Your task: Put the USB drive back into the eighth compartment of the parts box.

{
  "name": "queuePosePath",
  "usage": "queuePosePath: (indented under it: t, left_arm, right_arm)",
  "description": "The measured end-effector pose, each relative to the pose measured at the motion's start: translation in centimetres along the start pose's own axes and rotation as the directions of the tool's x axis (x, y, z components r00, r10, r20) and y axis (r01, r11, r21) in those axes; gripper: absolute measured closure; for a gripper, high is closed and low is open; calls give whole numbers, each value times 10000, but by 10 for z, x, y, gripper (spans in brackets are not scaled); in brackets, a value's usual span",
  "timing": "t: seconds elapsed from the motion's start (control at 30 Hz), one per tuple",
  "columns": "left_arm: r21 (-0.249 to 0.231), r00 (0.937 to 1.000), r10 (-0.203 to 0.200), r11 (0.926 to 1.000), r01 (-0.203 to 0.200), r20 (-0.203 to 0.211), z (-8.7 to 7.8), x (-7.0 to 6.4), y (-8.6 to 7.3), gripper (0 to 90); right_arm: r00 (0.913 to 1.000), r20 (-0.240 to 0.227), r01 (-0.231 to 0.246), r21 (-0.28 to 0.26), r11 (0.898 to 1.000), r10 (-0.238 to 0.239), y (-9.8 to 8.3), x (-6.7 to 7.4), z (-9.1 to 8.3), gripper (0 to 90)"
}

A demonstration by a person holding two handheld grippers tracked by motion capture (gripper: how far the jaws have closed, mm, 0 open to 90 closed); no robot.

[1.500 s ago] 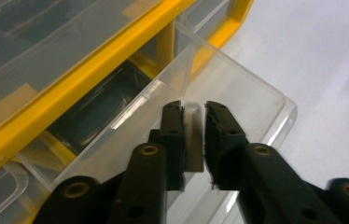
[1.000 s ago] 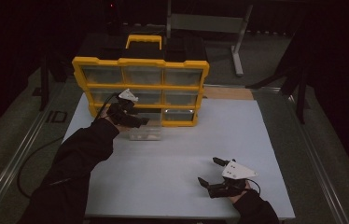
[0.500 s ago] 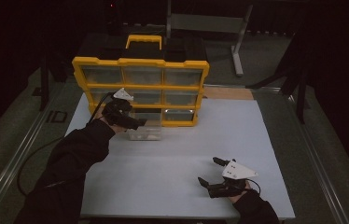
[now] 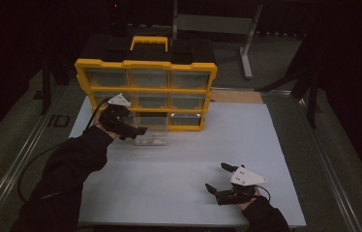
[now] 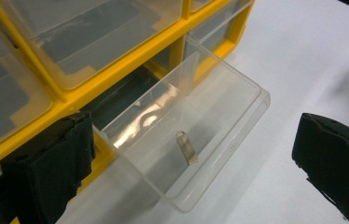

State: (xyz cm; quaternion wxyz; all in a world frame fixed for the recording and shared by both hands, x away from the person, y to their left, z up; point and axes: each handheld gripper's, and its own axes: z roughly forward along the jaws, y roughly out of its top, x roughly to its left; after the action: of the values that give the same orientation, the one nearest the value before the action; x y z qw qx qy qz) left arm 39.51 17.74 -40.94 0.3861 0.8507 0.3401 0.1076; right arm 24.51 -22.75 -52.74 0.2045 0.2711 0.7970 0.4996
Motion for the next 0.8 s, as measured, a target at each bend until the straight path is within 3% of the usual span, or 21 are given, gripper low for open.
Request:
queuePosePath:
  t: [0.7,0.8]
  left_arm:
    - [-76,9973,666,9978,-664,302,-15,-21,-33,3]
    - [-155,9962,853,9963,-850,193,-16,-24,-41,3]
  right_arm:
    - [10000,-25,-11,-17,10000,11,0,1,0,89]
    - [10000,-34,11,-3,10000,-11,0,1,1,90]
